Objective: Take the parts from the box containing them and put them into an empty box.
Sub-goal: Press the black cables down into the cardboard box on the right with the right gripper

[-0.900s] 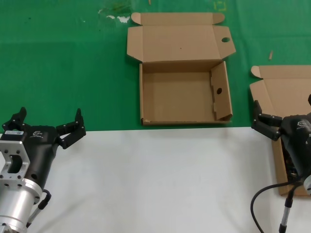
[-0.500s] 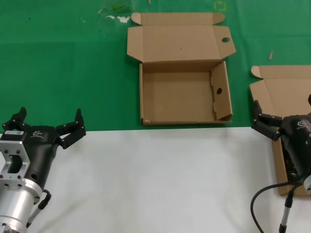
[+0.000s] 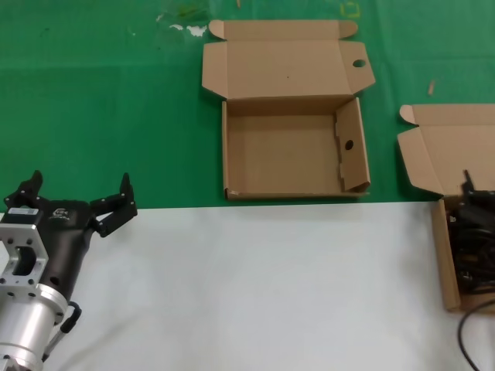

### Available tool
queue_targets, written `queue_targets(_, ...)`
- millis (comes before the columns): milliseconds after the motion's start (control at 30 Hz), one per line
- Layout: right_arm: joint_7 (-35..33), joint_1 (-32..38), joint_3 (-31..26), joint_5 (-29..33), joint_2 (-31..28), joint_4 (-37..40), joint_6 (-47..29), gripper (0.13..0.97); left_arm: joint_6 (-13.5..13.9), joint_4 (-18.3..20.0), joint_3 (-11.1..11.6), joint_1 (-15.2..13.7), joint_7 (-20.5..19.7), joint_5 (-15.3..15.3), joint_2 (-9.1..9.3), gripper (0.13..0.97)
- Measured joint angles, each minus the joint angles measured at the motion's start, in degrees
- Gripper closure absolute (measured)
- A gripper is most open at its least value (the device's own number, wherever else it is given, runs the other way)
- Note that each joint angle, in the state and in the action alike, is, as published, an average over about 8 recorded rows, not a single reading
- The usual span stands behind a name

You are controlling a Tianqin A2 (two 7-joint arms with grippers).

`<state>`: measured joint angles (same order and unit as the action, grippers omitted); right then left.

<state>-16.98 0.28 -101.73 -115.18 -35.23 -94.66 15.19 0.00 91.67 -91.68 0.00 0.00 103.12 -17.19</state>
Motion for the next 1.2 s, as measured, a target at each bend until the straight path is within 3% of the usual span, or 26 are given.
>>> queue_targets(333,-13.89,-2.83,-9.37,-15.1,-22.77,-8.5,7.18,0.129,0.0,0.0,0.0,0.0,0.0,0.0,0.0,0.132)
queue_targets(633,-26.3,-5.03,-14.42,-17.75,-40.56,-12.55,7.34,0.129,0.0,0.0,0.0,0.0,0.0,0.0,0.0,0.132)
queue_targets(900,-39.48,-2.55,-17.94,-19.3,-46.96,-10.22,4.71,0.129,0.0,0.0,0.0,0.0,0.0,0.0,0.0,0.132)
queue_targets(1200,-53.63,-0.75,-21.81,-29.62,-50.74,-9.8,3.77,0.129,0.0,0.0,0.0,0.0,-0.01,0.0,0.0,0.132)
